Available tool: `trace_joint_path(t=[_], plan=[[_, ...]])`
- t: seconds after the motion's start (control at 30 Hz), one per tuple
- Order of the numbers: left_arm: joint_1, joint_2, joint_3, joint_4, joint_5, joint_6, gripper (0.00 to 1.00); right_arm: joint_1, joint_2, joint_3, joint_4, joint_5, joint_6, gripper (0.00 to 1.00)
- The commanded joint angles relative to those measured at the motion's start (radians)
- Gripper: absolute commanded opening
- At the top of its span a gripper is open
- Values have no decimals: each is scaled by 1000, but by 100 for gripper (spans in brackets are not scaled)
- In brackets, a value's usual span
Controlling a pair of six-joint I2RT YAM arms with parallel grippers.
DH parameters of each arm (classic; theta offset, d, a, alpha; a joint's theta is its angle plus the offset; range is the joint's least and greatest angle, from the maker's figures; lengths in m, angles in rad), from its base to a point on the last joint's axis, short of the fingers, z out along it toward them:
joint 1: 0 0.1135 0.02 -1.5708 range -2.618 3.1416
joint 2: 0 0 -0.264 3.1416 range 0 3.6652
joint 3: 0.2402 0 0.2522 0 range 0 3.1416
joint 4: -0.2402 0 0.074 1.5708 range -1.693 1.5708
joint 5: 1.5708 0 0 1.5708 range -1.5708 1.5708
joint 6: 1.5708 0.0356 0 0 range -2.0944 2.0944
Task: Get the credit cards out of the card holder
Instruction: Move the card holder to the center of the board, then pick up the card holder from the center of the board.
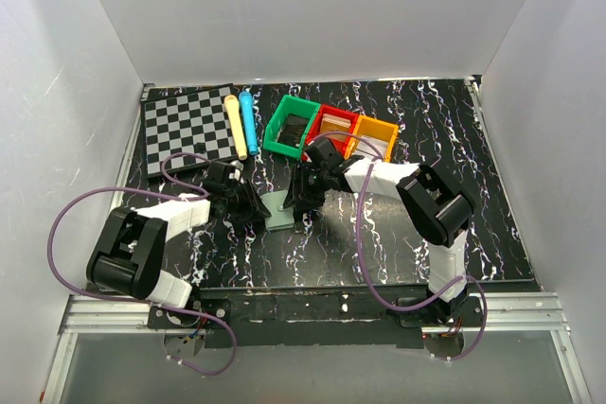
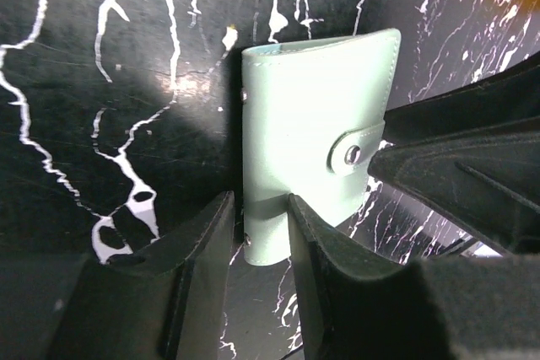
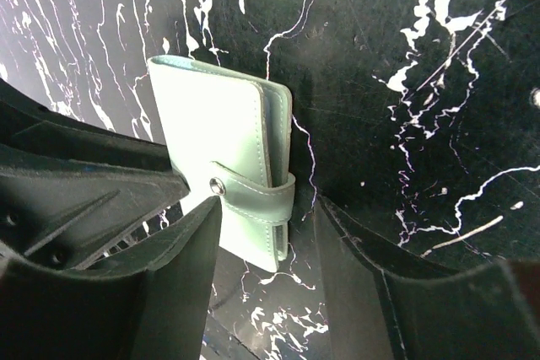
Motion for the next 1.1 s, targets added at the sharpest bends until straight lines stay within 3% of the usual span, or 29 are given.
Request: trace_joint_path(t=[0.0,0.47,0.87,1.07], plan=[[-26,8,-17,41,2,-20,31,0,-7,-20,-18,15,-21,56],[-29,2,9,19,-18,-6,33,0,-16,-39,4,-26,-27,45],[-29,4,6,28,-12,-5,33,0,-49,-124,64,-94,-15,46],[-29,2,-2,39,0,-8,33,0,-42,-112,68,-103,-17,31]])
